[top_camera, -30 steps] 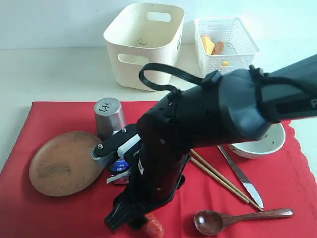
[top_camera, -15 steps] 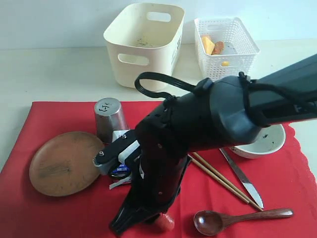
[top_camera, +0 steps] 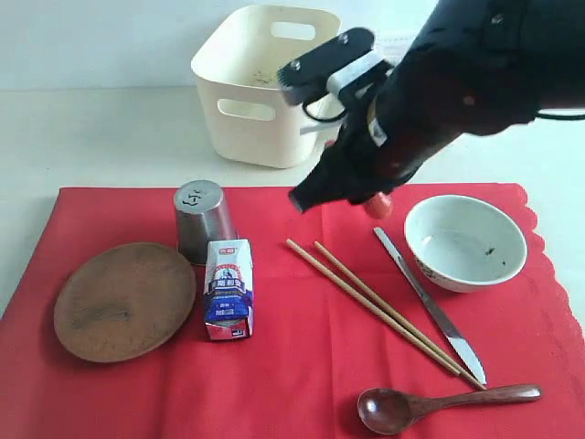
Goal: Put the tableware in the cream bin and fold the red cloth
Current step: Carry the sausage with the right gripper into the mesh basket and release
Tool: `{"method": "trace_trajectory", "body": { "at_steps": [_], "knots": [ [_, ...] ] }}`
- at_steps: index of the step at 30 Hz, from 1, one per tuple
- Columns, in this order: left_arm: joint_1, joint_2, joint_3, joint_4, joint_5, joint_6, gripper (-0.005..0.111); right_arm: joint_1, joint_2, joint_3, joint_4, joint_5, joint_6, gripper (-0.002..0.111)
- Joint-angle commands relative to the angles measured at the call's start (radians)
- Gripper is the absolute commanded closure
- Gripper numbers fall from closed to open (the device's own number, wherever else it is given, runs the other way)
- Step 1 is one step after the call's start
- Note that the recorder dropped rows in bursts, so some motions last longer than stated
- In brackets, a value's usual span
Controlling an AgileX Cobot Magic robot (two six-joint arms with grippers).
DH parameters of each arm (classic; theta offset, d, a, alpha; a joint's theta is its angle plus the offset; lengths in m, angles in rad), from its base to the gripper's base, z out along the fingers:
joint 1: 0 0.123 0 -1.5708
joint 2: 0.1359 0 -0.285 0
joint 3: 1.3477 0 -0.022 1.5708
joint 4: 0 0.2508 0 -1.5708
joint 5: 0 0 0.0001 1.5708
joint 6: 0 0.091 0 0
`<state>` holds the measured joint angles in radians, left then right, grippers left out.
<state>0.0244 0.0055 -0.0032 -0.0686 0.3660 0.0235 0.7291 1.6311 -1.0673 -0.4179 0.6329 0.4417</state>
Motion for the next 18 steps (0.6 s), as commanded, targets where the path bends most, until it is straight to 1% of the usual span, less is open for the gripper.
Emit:
{"method": "trace_trajectory", "body": {
  "at_steps": [1,3,7,12,18],
  "knots": [
    [-0.006,-0.005,0.003,0.001,-0.012,0.000,0.105,-0.155,-0.009,-0.050,-0.020,-0.121,0.013,0.108],
    [-0.006,-0.005,0.003,0.001,-0.012,0.000,0.105,-0.245,0.020,-0.095,-0.020,-0.159,0.013,0.108],
    [-0.006,-0.005,0.003,0.001,-0.012,0.000,0.105,-0.321,0.078,-0.154,-0.028,-0.165,-0.004,0.108],
    [-0.006,-0.005,0.003,0.001,-0.012,0.000,0.105,-0.389,0.140,-0.244,-0.029,-0.160,-0.055,0.108],
    [-0.006,-0.005,0.003,0.001,-0.012,0.000,0.105,-0.463,0.242,-0.392,-0.027,-0.177,-0.052,0.108]
  ]
}}
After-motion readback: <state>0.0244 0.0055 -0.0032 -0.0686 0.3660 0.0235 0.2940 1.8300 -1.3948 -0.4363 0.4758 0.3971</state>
